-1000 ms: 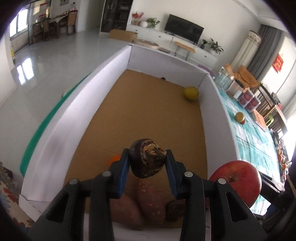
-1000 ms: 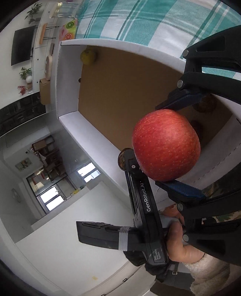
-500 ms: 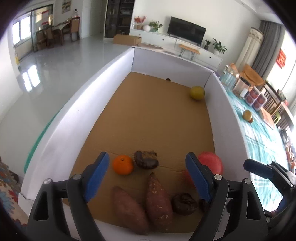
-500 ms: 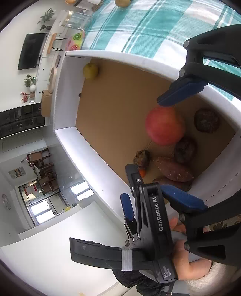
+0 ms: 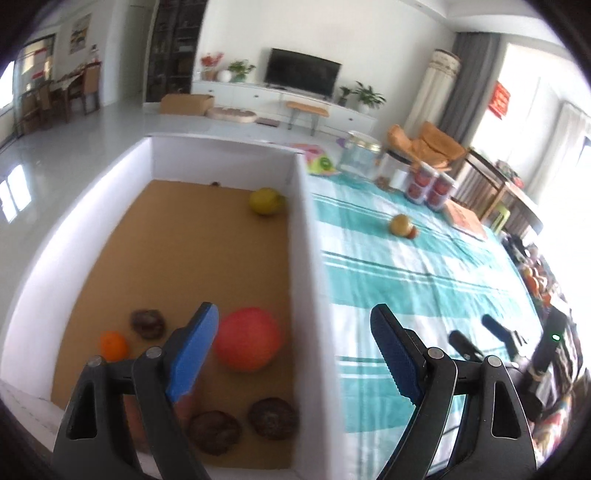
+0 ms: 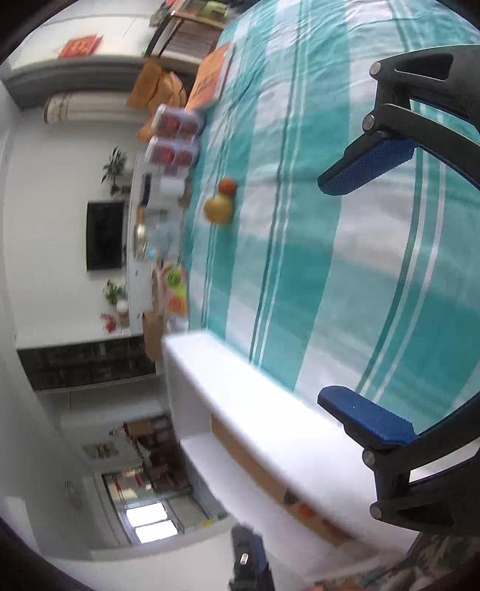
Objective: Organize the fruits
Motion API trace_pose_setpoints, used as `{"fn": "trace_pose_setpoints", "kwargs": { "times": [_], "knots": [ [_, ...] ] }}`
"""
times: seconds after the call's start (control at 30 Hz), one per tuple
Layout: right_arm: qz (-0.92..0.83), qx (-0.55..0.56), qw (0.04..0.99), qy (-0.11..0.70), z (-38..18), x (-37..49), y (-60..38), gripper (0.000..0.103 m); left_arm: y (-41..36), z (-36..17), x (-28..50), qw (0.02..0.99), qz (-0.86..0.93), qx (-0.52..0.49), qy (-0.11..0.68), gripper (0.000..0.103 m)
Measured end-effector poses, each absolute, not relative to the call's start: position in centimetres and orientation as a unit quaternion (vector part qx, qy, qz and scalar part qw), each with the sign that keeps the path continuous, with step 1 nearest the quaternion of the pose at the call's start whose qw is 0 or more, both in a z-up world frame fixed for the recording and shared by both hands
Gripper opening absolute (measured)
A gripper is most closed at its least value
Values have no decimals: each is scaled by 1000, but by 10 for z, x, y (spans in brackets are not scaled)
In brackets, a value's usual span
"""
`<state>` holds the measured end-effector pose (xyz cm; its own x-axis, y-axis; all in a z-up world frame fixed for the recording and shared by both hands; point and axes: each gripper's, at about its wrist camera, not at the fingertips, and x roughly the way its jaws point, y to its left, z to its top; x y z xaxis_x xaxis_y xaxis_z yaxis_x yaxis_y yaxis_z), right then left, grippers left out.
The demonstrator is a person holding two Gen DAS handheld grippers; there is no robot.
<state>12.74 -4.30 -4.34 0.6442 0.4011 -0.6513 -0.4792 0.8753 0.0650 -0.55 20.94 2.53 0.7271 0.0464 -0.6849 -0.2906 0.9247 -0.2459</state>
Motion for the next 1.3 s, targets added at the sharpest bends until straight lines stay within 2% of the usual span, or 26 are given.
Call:
{"fn": "trace_pose_setpoints", "kwargs": {
  "times": [0.1, 0.2, 0.4, 0.63, 0.93, 1.3],
  "knots": [
    [167, -21, 909, 380, -69, 148, -102, 102, 155, 26, 15, 918, 20, -135, 373, 86],
    [114, 37, 910, 396, -70, 155, -149, 102, 102, 13, 42, 907, -49, -106, 404, 86],
    [28, 34, 914, 402, -77, 160, -171, 102, 38, -48, 97, 894, -64, -50, 441, 86],
    [28, 43, 909, 413, -82, 161, -175, 102, 35, -99, 140, 887, -5, -16, 462, 86],
    [31, 75, 896, 437, -89, 168, -183, 103, 36, -103, 144, 897, 5, -5, 442, 91],
    [30, 71, 894, 441, -88, 167, -181, 103, 36, -103, 145, 897, 6, -4, 443, 92]
  ]
}}
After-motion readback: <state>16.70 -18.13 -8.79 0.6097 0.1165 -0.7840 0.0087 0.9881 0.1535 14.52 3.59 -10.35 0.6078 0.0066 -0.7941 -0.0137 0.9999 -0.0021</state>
